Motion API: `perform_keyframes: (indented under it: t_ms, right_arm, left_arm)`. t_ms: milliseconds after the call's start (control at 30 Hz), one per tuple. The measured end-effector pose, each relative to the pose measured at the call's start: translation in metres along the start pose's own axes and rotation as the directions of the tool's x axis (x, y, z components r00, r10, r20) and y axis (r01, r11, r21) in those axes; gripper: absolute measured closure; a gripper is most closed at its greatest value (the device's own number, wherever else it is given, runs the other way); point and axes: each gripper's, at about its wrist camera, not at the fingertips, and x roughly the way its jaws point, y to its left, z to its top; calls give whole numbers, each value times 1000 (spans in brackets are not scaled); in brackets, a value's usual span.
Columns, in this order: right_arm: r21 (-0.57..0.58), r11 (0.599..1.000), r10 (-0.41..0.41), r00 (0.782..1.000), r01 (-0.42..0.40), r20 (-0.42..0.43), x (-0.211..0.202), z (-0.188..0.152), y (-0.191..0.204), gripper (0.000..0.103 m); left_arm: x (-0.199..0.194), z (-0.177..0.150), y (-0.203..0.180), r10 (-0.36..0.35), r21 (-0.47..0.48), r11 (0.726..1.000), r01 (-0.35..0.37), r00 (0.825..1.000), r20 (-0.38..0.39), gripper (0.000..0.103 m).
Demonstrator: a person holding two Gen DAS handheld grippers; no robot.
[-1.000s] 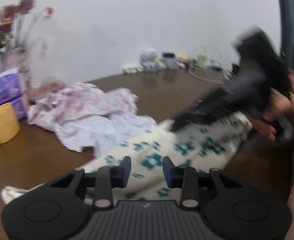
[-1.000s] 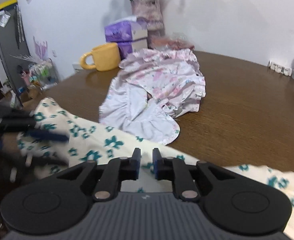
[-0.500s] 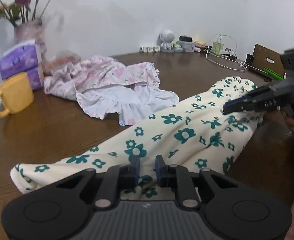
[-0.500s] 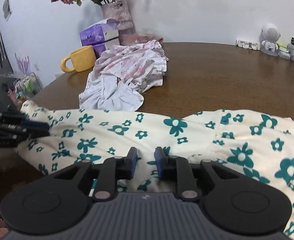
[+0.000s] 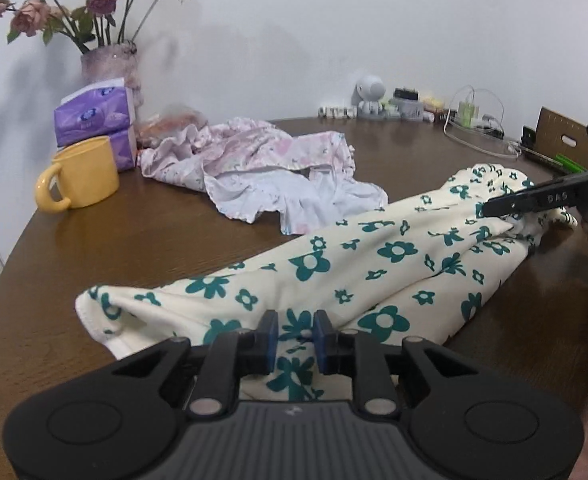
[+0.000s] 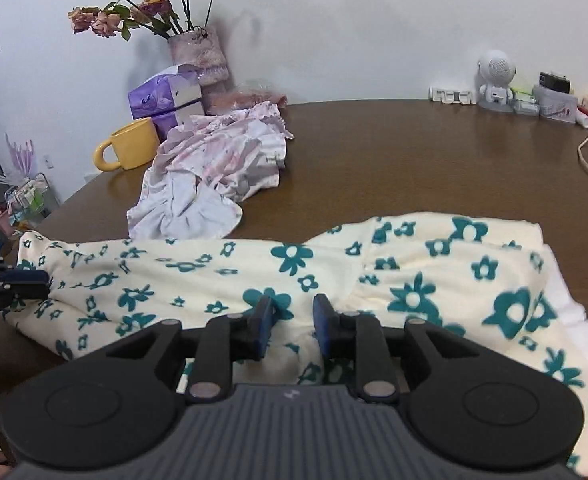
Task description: Fold clothes
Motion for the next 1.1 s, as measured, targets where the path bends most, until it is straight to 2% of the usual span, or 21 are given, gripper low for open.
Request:
perform_keyframes:
  t_ms: [133,167,200,233,267,300,367,433,500,567,667,767,867,1000,1067,1100]
  right_arm:
    - [39,999,13,999,-15,39,-18,2,-10,78]
    - [56,998,8,998,-11,56,-27,3,-15,75]
    - [75,997,1,997,-7,73,-36,4,-21,72]
    - [104,994,-28,995,19,92,-49,4,-29,65]
    - [134,990,-58,992,44,108,-62,4,-38,60]
    - [162,984,-92,990,73,109,-73,1,-47,59]
    - [198,972,-150,984,129,96,-92,-5,-62,56]
    - [214,960,-200,977,181,70,-109,-14,-74,50]
    - [166,966,-211,976,200,47,-119,-23,-78,42]
    - [88,977,-198,980,196,19,-122,-29,-78,26]
    - [-44,983,-178,984,176,-27,-122,-33,-78,21]
    - [-151,975,-179,981,166,-76,-115,-31,-85,21]
    - [-218,970,-140,981,108,-134,-105,-29,-94,25]
    - [-244,970,-69,980,22,-187,-94,-27,-107,34]
    - [-229,973,-60,981,16,-185,-90,-24,-113,52]
    - [-222,975,-55,982,14,-183,-88,-23,-115,58]
  left_arm:
    - [-3,3,-3,9,9,1000,-8,1000,-6,84]
    - [-5,5,-4,8,19,1000,-8,1000,-1,81]
    - [-9,9,-5,5,21,1000,-5,1000,12,73]
    - [-12,14,-7,1,17,1000,-2,1000,29,67]
    - [-14,19,-10,5,18,1000,-6,999,47,56]
    - [-15,25,-13,8,18,1000,-9,998,64,48]
    - [-14,38,-26,-7,44,999,3,996,84,46]
    - [-6,53,-43,-56,79,996,49,994,91,43]
    - [7,70,-64,-106,111,989,96,991,86,36]
    - [23,89,-87,-156,140,979,145,985,72,36]
    - [56,124,-129,-245,178,955,237,969,25,36]
    - [95,155,-169,-289,206,935,289,957,-30,36]
    - [138,174,-195,-324,178,924,339,940,-107,37]
    - [193,189,-217,-376,112,907,406,900,-218,39]
    - [211,194,-223,-393,90,901,425,886,-247,39]
    - [218,195,-225,-401,81,897,434,878,-260,39]
